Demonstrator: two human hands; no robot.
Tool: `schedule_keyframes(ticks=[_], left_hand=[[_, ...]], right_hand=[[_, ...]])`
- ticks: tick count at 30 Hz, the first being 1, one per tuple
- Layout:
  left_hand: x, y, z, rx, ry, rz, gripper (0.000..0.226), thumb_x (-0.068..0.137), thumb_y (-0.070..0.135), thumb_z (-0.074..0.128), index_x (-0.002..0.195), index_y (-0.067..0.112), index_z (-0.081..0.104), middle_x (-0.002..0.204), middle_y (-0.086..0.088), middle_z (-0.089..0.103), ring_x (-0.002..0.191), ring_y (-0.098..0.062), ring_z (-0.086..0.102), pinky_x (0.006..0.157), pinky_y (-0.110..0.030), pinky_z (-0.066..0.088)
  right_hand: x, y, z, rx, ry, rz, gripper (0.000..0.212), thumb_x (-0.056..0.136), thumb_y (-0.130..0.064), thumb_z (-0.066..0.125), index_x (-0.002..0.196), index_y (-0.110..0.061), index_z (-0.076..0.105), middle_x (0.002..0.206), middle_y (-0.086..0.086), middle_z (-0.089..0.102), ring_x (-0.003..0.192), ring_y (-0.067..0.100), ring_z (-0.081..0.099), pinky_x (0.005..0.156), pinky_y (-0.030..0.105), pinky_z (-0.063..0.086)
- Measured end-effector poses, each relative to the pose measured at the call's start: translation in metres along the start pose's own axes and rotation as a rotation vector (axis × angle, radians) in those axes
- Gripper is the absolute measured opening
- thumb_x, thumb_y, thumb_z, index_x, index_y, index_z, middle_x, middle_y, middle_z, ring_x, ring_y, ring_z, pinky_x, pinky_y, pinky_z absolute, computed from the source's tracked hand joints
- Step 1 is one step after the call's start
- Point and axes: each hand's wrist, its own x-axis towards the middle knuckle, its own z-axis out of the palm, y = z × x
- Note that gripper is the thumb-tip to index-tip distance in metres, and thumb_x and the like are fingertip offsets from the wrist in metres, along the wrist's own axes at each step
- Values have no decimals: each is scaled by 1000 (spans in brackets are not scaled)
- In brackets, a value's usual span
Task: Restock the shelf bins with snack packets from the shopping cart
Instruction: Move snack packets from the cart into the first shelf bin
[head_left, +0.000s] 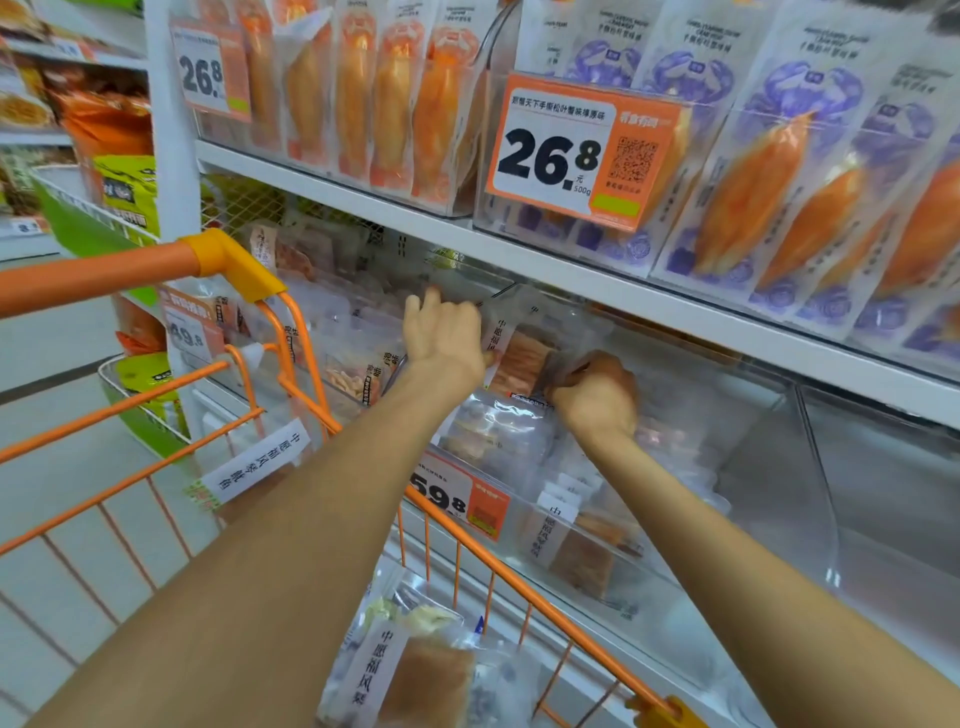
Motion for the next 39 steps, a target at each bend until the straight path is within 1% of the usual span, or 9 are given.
schedule_keyframes(ticks=[3,6,10,14,18,24,30,35,39], left_hand=[[1,-4,-2,-31,68,108,70,81,51,67,139,23,39,142,-5,42,134,-26,29,102,-37,30],[4,-9,-2,-26,-57,261,86,85,43,66,151,26,14,153,-3,27,140,-27,20,107,-39,29],[6,-15,4,-56,-102,221,77,85,46,65,147,27,24,151,0,33,138,-27,25,108,-40,28],[7,-17,5,-81,-99,234,79,84,47,66,148,30,22,152,1,31,139,-27,23,108,-40,28],[10,-14,5,-95,-99,246,90,85,44,66,152,25,10,153,-2,30,141,-27,20,107,-39,28],[8,-14,6,-195,-153,216,92,84,39,68,152,21,9,156,-4,23,143,-26,16,110,-41,27],[-11,-16,-3,-341,-137,132,80,84,34,70,147,14,25,148,-7,35,139,-26,23,109,-42,31],[-52,-36,-24,-440,-175,81,74,86,24,68,148,16,29,151,-1,33,140,-23,22,111,-39,31],[-100,-53,-41,-420,-171,18,54,89,18,62,140,18,43,141,-4,45,134,-26,32,105,-36,34]], right_hand=[[-1,1,-1,-36,21,10,12,75,-15,69,86,-19,64,100,15,69,108,34,58,85,38,53],[0,1,0,-13,9,45,10,74,-21,72,83,-23,69,101,13,70,111,33,57,92,38,50],[3,4,3,77,-87,83,18,69,-30,74,62,-22,61,90,9,71,102,34,61,92,37,47],[3,13,-6,207,-23,149,21,76,-28,67,97,-25,70,107,6,69,108,31,60,98,36,45],[2,15,-7,194,38,131,15,80,-21,62,89,-27,73,111,3,70,109,28,60,102,37,42],[4,12,-13,124,-62,126,18,82,-24,59,95,-22,71,108,8,69,106,32,61,95,37,47],[-9,16,-26,223,-94,80,53,83,-27,69,130,-14,48,123,6,58,111,27,58,88,31,47],[-40,9,-48,240,-43,54,38,84,-23,69,116,-10,54,100,5,56,101,27,58,90,40,48],[-80,-1,-64,344,-168,-53,11,84,-6,63,88,-16,64,77,1,59,74,18,55,72,33,49]])
